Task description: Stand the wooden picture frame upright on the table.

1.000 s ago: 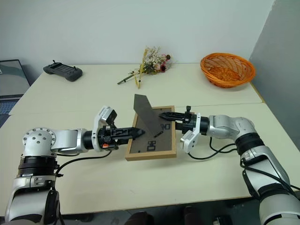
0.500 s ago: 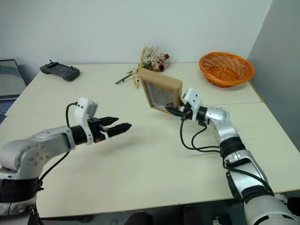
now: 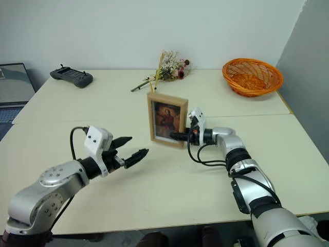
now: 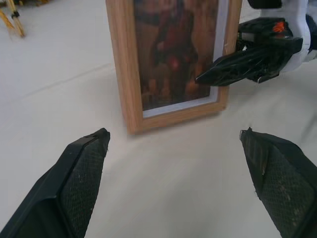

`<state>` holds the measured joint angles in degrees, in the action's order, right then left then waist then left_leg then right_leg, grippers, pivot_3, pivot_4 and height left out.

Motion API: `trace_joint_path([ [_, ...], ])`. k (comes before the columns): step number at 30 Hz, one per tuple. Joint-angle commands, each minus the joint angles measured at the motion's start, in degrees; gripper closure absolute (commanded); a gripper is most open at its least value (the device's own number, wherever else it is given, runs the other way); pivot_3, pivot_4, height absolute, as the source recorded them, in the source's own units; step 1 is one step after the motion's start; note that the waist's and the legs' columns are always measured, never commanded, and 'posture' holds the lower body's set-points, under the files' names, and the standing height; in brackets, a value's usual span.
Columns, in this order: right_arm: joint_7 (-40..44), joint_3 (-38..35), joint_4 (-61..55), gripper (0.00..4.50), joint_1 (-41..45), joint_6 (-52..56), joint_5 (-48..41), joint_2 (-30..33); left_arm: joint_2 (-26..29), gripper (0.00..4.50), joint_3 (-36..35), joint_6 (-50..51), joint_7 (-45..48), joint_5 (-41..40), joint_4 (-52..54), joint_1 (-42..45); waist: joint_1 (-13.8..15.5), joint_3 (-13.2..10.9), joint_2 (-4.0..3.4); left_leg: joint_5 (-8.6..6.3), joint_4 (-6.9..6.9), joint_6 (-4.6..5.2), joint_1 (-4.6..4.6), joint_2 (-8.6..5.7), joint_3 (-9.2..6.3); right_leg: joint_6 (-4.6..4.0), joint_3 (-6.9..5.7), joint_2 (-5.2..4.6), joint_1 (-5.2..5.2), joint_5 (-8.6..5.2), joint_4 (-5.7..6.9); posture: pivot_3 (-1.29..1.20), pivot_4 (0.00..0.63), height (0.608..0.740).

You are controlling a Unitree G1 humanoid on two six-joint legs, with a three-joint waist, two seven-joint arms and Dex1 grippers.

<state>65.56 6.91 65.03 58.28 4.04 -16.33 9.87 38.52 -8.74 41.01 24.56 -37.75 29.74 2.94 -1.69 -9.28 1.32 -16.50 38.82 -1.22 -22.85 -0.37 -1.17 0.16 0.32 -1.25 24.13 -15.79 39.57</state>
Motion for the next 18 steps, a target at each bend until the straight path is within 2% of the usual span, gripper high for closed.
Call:
trace_joint_path([
  [1,1.7,-1.3,0.7,3.17,-0.1,-2.7,2.1,-0.9,0.2,0.00,-3.7,-1.5,0.4,0.5,2.1,-1.0,0.0,0.0,0.01,0.00,0.00,0.00,0.03,0.01,-0.01,0.00,-0.02,0.00,-0.03,0.00,0.04,0.00,0.150,0.740],
  [3,1.8,-1.8,0.9,2.47,-0.3,-2.9,2.5,-1.2,0.1,0.00,-3.6,-1.5,0.6,0.7,2.3,-1.4,0.0,0.0,0.00,0.00,0.00,0.01,0.05,0.00,-0.01,0.00,-0.02,0.00,-0.04,0.00,0.05,0.00,0.150,0.740],
  [4,1.9,-2.0,1.0,2.41,-0.4,-3.0,2.8,-1.3,0.1,0.00,-3.5,-1.3,0.8,0.8,2.4,-1.5,0.0,0.0,0.00,-0.01,0.00,0.01,0.07,0.00,-0.01,0.00,-0.02,0.00,-0.06,0.00,0.05,0.00,0.150,0.740],
  [11,1.5,-3.3,1.1,0.67,-1.1,-4.3,5.0,0.4,0.4,0.00,-3.2,-1.0,2.1,1.2,1.6,-0.6,0.0,0.0,0.00,0.00,0.00,0.00,0.05,0.00,-0.02,0.00,-0.04,0.00,-0.05,0.00,0.04,0.00,0.150,0.740],
  [13,1.8,-3.6,0.7,0.30,-1.8,-4.3,5.4,1.9,0.7,0.00,-3.0,-1.1,2.7,1.6,1.0,-0.2,0.0,0.0,0.00,0.00,0.00,0.00,0.05,0.00,-0.03,0.00,-0.05,0.00,-0.05,0.00,0.04,0.00,0.150,0.740],
  [15,3.1,-4.0,-0.8,0.03,-3.4,-3.9,5.7,4.9,1.2,0.00,-2.8,-1.3,3.8,2.1,0.0,0.7,0.1,0.0,0.00,0.00,0.00,0.00,0.04,-0.01,-0.03,0.00,-0.05,0.00,-0.06,0.00,0.02,0.00,0.150,0.740],
  [18,5.8,-4.5,-8.4,0.03,-7.7,-1.0,5.5,11.1,3.0,0.00,-3.3,-0.4,6.7,1.6,-2.6,2.8,0.8,0.0,0.00,0.00,0.01,0.00,0.01,-0.02,-0.05,0.00,-0.15,-0.05,-0.09,0.00,-0.03,0.00,0.150,0.740],
])
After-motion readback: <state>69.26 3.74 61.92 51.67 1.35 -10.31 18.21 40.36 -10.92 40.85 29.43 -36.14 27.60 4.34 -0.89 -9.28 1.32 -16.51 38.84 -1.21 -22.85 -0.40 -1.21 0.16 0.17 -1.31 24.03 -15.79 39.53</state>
